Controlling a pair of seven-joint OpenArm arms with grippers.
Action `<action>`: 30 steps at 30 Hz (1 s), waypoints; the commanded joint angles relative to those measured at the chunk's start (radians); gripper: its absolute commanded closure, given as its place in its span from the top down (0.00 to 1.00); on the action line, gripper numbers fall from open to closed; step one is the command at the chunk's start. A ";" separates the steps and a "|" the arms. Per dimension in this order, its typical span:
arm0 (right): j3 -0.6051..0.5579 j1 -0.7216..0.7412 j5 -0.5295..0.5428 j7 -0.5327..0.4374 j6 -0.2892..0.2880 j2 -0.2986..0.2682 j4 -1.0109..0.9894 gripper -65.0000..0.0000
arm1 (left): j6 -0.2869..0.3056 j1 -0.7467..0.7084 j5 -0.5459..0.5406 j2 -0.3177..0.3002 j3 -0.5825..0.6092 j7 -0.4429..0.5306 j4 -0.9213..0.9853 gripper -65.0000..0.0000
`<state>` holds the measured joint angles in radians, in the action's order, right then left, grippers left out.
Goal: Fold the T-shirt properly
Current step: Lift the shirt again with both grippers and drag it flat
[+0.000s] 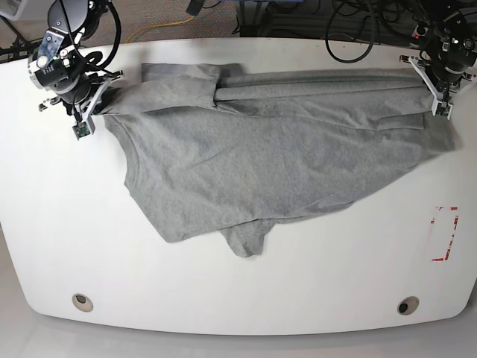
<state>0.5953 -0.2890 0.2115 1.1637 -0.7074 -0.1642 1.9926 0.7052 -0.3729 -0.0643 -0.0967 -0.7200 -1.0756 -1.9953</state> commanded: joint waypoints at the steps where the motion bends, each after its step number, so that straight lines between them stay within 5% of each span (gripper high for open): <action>1: 0.008 -0.002 -0.019 -0.009 0.009 -0.011 0.015 0.00 | -0.007 0.004 0.025 -0.016 -0.020 0.005 -0.014 0.00; 8: 0.004 0.038 -0.021 -0.035 0.009 0.015 0.012 0.00 | -0.007 0.078 0.027 -0.010 -0.016 0.059 -0.015 0.00; 11: 0.002 0.086 -0.024 -0.080 0.009 0.022 -0.009 0.00 | -0.007 0.142 0.042 0.051 -0.011 0.131 -0.015 0.00; 18: 0.004 0.270 -0.028 -0.113 0.009 0.015 -0.108 0.00 | -0.007 0.340 0.199 0.074 0.179 0.160 -0.009 0.00; 30: -0.002 0.626 -0.028 -0.110 0.009 -0.130 -0.252 0.00 | -0.007 0.665 0.202 0.074 0.435 0.157 -0.009 0.00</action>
<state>0.5896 0.2840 0.1829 1.0775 -0.7063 -0.2573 1.7508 0.7052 0.1886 0.1352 -0.0139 -0.3069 -0.9386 -1.9865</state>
